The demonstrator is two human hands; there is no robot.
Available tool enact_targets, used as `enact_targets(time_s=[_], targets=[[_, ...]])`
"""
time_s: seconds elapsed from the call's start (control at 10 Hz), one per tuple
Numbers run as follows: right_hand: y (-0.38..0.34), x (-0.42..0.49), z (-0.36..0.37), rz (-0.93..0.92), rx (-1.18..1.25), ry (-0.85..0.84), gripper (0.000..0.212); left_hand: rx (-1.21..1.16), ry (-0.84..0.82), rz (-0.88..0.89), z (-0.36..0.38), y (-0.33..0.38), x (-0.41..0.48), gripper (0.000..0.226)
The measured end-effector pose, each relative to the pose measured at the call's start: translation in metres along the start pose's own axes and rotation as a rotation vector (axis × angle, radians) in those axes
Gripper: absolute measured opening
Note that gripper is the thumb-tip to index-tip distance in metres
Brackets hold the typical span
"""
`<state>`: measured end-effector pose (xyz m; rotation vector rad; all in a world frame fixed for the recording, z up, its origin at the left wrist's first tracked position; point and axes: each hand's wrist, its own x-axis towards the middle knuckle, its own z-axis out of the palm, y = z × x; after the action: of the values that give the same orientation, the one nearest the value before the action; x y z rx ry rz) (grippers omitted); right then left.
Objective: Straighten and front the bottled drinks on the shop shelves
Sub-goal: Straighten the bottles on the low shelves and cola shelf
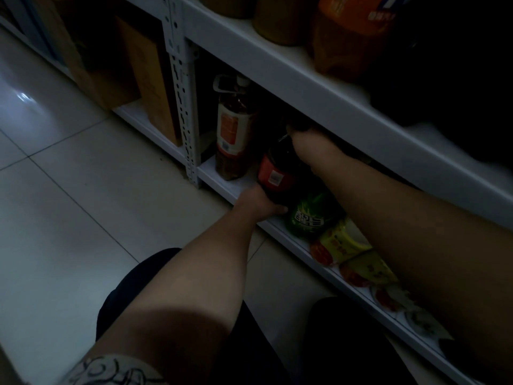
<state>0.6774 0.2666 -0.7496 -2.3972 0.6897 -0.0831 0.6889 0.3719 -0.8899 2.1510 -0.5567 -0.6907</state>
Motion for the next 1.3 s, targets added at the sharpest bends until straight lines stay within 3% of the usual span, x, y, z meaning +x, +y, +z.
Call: enact_targets(time_s=[0.1,0.2,0.3,0.5,0.6,0.7,0.8,0.9,1.0,1.1,1.3], targets=[[0.009,0.010,0.009,0.026,-0.022,0.079,0.050,-0.249,0.027,-0.066,0.003,-0.002,0.001,0.124],[0.009,0.008,0.015,0.042,0.188,0.118,0.053,-0.204,0.103,-0.076,0.005,-0.001,0.003,0.126],[0.007,0.007,0.011,0.089,0.307,0.115,0.054,-0.160,0.260,-0.005,0.004,-0.002,0.006,0.099],[0.006,0.000,0.000,0.125,0.232,-0.081,0.041,-0.244,0.184,0.071,-0.008,-0.019,0.016,0.090],[0.007,0.002,-0.003,0.088,0.181,-0.081,0.041,-0.374,0.013,0.073,-0.015,-0.028,0.019,0.097],[0.014,-0.001,0.000,0.058,0.113,0.002,0.046,-0.333,0.055,0.040,-0.017,-0.030,0.018,0.083],[0.022,-0.006,0.013,0.103,-0.043,0.278,0.064,-0.156,0.269,0.017,-0.019,-0.025,0.019,0.048],[0.021,-0.002,0.013,0.071,0.000,0.231,0.058,-0.124,0.074,0.035,-0.013,-0.022,0.016,0.065],[0.016,0.003,0.008,0.077,0.052,0.073,0.051,-0.162,0.031,0.008,-0.005,-0.023,0.012,0.095],[0.011,0.005,0.005,0.081,-0.007,0.051,0.051,-0.196,0.075,0.011,-0.007,-0.024,0.016,0.089],[0.007,0.000,0.010,0.181,0.005,0.065,0.046,-0.081,0.009,0.008,-0.012,-0.025,0.015,0.070]])
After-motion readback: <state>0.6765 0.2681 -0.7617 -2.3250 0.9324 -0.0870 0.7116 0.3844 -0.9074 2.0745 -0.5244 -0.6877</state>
